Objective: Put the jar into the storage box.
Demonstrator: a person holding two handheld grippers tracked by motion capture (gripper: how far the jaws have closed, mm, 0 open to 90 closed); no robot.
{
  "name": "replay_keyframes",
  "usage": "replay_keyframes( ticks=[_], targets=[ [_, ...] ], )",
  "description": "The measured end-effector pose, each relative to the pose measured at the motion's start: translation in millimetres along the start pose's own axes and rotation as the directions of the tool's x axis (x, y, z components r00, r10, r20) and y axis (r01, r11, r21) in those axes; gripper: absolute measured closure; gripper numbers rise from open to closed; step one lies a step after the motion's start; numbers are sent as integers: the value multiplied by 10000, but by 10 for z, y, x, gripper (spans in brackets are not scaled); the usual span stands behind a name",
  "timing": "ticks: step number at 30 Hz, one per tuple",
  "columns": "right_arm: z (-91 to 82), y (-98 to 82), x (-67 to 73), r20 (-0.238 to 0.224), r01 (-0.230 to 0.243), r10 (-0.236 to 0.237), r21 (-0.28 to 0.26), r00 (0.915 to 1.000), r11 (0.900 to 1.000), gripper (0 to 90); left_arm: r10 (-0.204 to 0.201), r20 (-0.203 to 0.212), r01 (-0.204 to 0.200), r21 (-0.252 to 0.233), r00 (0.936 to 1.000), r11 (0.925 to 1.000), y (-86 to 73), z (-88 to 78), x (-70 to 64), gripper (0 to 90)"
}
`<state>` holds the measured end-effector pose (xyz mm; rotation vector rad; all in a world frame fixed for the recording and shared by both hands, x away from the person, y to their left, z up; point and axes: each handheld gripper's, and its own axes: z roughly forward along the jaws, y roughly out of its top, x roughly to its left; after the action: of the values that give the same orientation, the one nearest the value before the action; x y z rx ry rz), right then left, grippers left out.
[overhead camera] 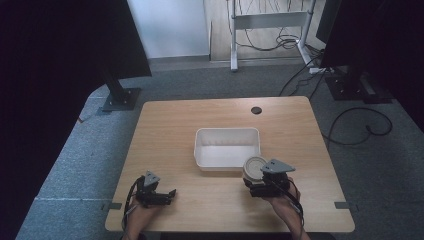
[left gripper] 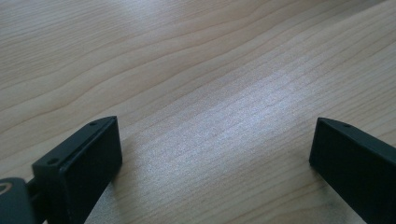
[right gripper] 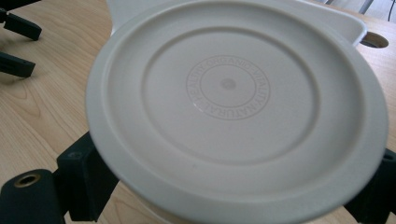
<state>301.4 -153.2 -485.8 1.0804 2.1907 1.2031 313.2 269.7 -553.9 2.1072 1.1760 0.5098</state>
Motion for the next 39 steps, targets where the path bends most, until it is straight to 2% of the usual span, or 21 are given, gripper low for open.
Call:
replay_keyframes(
  ticks=[10, 20, 32, 39],
  targets=[
    [82, 91, 32, -44, 109, -110, -67, 9999, 9999, 91, -6, 1, 6, 0, 10000, 10000, 0, 0, 0, 23],
    [242, 201, 75, -98, 225, -225, -11, 9997, 9997, 91, 4, 7, -4, 6, 10000, 10000, 0, 0, 0, 23],
    [399, 282, 92, 32, 276, -276, 54, 9996, 9996, 91, 31, 15, -31, 27, 10000, 10000, 1, -1, 2, 21],
    [488, 339, 116, 236, 463, -465, 94, 9986, 9989, 91, 24, 15, -24, 22, 10000, 10000, 1, 0, 1, 21]
  ],
)
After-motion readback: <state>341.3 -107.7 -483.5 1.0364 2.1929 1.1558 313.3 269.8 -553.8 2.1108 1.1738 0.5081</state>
